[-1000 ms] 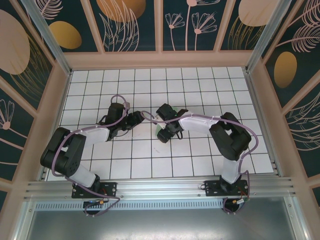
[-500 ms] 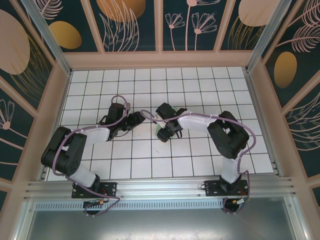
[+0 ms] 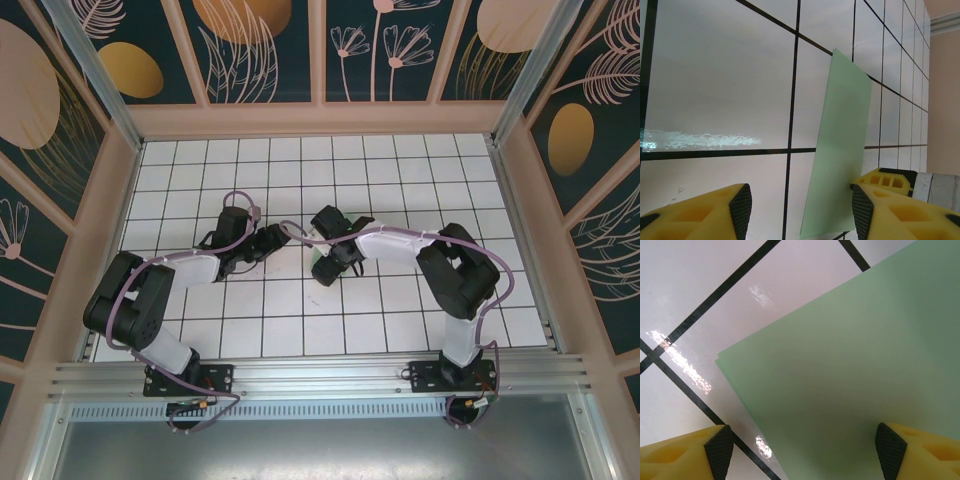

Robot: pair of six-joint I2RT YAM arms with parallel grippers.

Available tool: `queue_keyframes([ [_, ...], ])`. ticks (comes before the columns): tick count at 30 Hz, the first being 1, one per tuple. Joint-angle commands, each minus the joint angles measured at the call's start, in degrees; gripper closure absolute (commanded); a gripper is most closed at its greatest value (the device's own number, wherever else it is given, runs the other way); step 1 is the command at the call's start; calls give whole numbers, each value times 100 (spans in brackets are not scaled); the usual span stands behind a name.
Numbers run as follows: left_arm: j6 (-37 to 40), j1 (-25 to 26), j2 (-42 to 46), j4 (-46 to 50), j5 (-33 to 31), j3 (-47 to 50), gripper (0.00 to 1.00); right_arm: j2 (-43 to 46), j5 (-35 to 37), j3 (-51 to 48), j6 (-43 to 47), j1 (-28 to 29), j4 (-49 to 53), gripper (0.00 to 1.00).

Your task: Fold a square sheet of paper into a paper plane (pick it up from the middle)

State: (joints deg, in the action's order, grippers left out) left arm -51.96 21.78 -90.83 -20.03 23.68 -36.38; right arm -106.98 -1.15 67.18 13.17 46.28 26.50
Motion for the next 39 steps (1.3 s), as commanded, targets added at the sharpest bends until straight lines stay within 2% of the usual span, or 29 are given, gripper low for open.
queue_keyframes([
  [1, 79, -16, -75, -195, 103, -114, 41, 5, 51, 146, 64, 76, 86, 21],
  [6, 79, -16, -71, -179, 119, -132, 41, -232, 446, 179, 9, 66, 60, 26],
  [11, 90, -16, -78, -168, 136, -141, 42, -280, 404, 216, -39, -12, 83, 34],
  [17, 99, -11, -86, -168, 154, -158, 42, -216, 262, 263, -101, -75, 68, 50],
  [21, 108, -16, -102, -159, 171, -142, 41, -81, 226, 218, -140, -106, -45, 67],
  [24, 107, -11, -111, -175, 198, -127, 41, 14, 229, 186, -169, -126, -114, 73],
  [26, 98, -16, -127, -200, 221, -139, 41, 64, 229, 188, -194, -159, -119, 81],
  [30, 103, -16, -138, -185, 230, -176, 42, 182, -9, 205, -343, -253, -124, 87],
  [31, 107, -16, -125, -178, 220, -192, 42, 212, -85, 238, -471, -312, -128, 84],
  [33, 115, -16, -73, -133, 109, -193, 42, 241, -435, 325, -932, -445, -142, 57],
  [37, 137, -12, 178, 103, -486, -141, 42, 82, -1099, 460, -1879, -396, -244, 42],
  [39, 117, -16, 310, 121, -691, -73, 41, -99, -1069, 547, -2178, -334, -238, 42],
])
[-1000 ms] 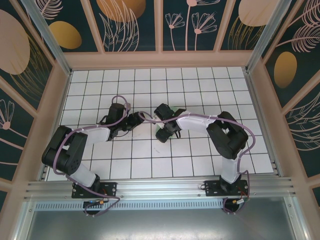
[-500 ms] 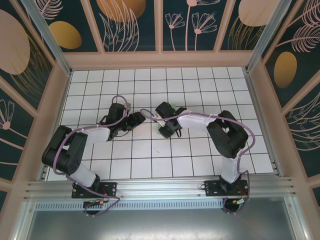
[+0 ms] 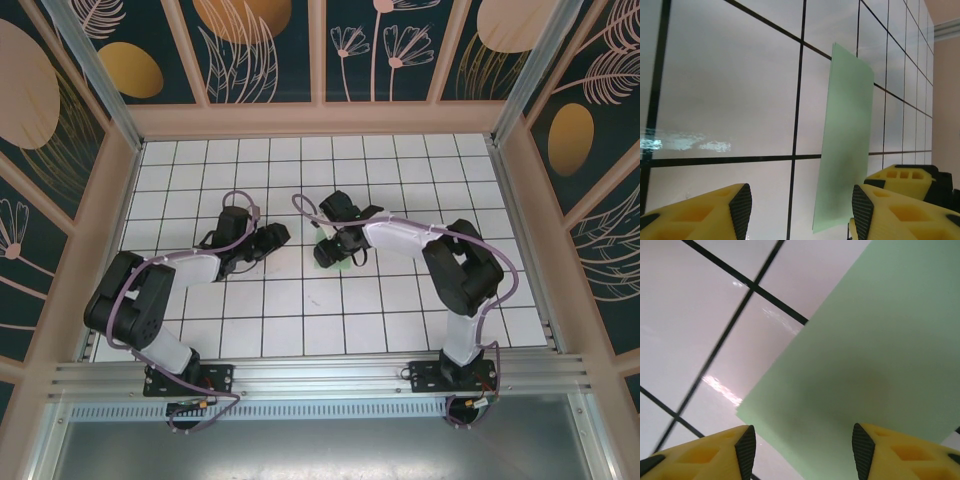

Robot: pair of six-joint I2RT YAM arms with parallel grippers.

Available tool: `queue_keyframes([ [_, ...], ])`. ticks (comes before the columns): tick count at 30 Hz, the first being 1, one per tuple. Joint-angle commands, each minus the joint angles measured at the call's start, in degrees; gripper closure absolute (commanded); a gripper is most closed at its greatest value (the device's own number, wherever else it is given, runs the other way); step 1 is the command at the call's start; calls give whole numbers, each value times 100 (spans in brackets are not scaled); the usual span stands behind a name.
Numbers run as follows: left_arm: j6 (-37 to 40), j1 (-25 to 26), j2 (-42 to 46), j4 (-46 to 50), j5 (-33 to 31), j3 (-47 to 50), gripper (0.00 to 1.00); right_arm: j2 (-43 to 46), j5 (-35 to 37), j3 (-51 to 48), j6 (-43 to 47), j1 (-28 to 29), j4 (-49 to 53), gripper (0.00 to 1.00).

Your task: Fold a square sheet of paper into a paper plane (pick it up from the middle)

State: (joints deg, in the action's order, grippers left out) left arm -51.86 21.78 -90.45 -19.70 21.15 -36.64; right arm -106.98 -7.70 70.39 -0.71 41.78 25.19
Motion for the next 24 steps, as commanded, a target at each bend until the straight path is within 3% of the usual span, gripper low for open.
queue_keyframes([
  [1, 114, -16, 332, 108, -508, -36, 41, -188, -394, 263, -871, 143, -90, 42],
  [7, 219, -16, 466, 234, -588, -19, 41, -468, 193, 433, -1035, 217, 160, 37],
  [13, 158, -16, 493, 123, -567, 55, 41, -711, 235, 451, -952, 328, 282, 35],
  [24, 186, -16, 450, 134, -484, 28, 41, -1116, 1063, 655, -968, 478, 852, 38],
])
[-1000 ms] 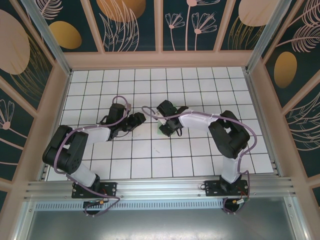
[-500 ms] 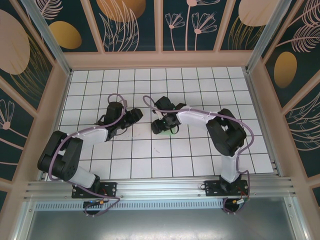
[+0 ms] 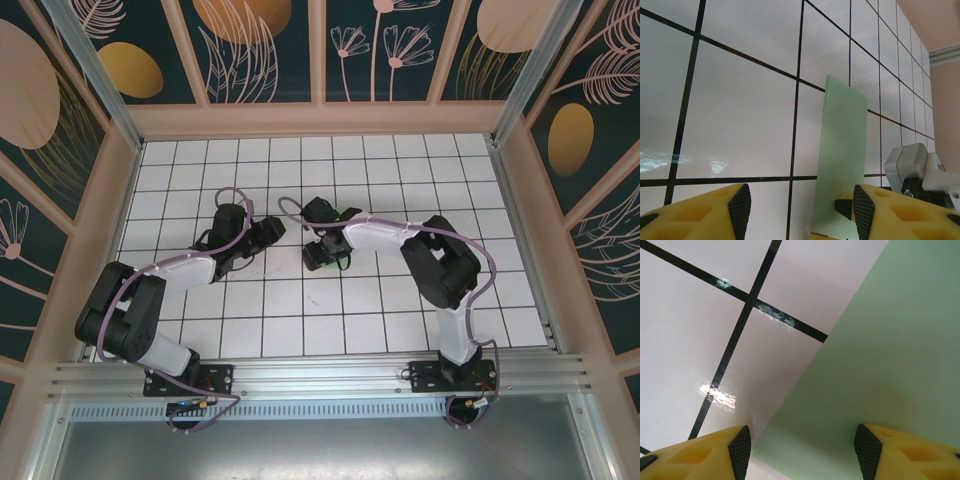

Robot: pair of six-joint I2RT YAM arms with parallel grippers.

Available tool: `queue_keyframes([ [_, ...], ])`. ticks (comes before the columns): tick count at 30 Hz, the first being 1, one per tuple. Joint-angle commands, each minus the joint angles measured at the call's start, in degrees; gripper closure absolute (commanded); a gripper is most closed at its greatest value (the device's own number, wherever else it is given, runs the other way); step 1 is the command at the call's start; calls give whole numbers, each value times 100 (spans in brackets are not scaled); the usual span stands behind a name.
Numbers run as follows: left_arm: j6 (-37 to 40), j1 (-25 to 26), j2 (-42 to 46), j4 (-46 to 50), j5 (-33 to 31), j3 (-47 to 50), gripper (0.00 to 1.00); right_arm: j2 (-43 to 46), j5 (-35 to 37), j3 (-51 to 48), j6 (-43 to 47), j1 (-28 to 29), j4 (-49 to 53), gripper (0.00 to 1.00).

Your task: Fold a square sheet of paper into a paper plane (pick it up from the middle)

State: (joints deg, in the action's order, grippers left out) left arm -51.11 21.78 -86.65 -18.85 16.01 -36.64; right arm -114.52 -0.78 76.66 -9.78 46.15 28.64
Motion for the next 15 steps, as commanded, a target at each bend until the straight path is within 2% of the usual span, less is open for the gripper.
queue_keyframes([
  [1, 108, -15, 78, 50, 13, 31, 41, -386, 390, 31, -53, 47, 538, 38],
  [15, 92, -16, 161, 66, -151, 140, 41, -493, 513, 60, -120, 95, 530, 46],
])
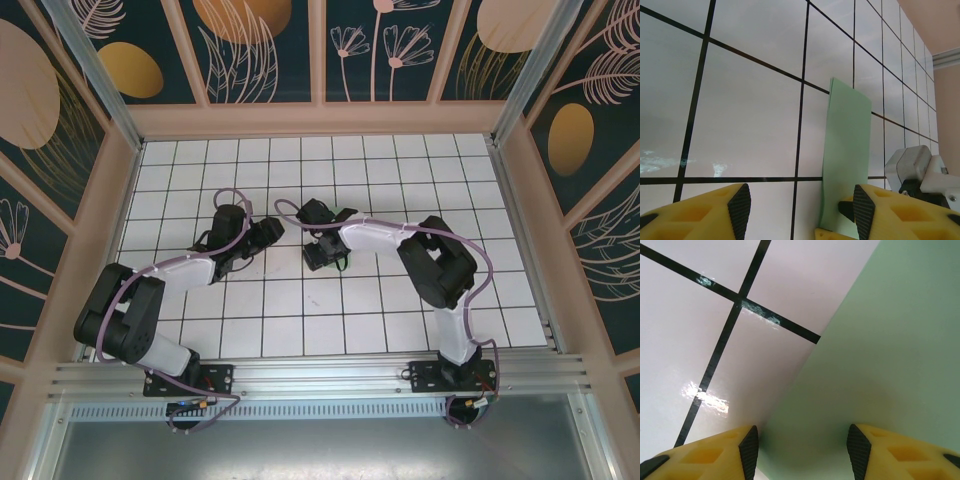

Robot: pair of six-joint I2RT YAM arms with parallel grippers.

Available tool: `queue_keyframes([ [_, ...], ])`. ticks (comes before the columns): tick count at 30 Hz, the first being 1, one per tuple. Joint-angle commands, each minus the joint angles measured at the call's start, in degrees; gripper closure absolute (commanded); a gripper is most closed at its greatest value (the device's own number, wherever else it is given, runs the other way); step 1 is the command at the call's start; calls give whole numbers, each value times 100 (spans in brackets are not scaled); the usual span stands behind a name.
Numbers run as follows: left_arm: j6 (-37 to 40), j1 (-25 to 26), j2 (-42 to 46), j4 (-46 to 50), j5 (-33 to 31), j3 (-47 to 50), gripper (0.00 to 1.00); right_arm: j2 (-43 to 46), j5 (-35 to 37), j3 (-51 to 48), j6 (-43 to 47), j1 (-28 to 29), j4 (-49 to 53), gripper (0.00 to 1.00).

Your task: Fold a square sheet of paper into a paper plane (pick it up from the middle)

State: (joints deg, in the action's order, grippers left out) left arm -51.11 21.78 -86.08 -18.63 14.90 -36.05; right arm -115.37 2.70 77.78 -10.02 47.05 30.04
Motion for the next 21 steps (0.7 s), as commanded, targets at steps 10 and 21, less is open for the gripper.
queue_keyframes([
  [10, 110, -16, 32, -1, 113, 19, 40, -172, -554, -149, -149, -184, 150, 50],
  [21, 93, -16, -31, -56, 231, -14, 39, 146, -1355, -445, -244, -558, -203, 50],
])
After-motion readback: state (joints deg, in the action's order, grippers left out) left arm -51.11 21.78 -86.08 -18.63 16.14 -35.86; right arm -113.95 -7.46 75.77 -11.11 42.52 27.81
